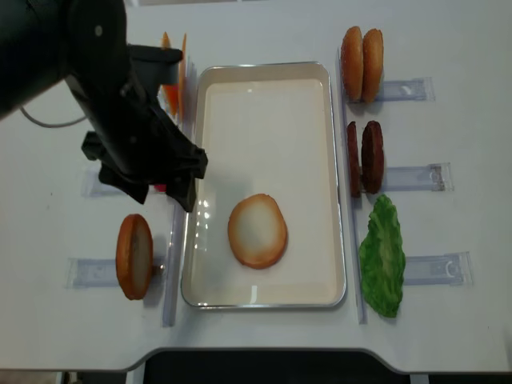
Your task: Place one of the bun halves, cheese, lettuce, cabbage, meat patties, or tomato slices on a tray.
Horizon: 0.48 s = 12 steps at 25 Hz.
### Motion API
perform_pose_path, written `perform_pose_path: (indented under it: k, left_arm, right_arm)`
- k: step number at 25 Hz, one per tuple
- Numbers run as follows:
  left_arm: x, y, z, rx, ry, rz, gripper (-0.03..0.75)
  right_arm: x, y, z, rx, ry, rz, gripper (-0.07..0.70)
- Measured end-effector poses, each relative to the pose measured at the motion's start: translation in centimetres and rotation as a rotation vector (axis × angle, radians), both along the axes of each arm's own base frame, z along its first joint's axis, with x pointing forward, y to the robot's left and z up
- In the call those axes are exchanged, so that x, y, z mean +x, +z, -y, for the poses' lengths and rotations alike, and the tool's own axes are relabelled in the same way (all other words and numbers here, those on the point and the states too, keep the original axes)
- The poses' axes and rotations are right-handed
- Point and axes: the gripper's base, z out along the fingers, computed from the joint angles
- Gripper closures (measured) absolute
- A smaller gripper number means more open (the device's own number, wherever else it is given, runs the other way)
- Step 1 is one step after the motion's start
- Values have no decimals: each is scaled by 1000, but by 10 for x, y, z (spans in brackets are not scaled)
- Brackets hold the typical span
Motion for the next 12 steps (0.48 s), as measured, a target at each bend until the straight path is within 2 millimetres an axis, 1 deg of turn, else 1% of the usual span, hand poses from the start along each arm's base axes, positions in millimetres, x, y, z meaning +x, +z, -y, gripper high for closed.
perform_pose_path:
  k: [3, 7, 9, 11, 12]
  left_arm:
    - [-2, 5, -2, 2, 3, 14, 124]
    - [-1, 6, -5, 4, 12, 19, 124]
    - [1, 10, -13, -1, 35, 33, 124]
    - [3, 18, -27, -3, 65, 64, 124]
    - [4, 23, -37, 0, 86, 84, 124]
  right_arm:
    - [0, 0, 0, 0, 0, 0, 216]
    - [0, 0, 0, 0, 0, 0, 216]
    - [0, 0, 0, 1, 1, 0, 216]
    - [0, 0, 0, 1, 1, 0, 216]
    - [0, 0, 0, 1, 1, 0, 216]
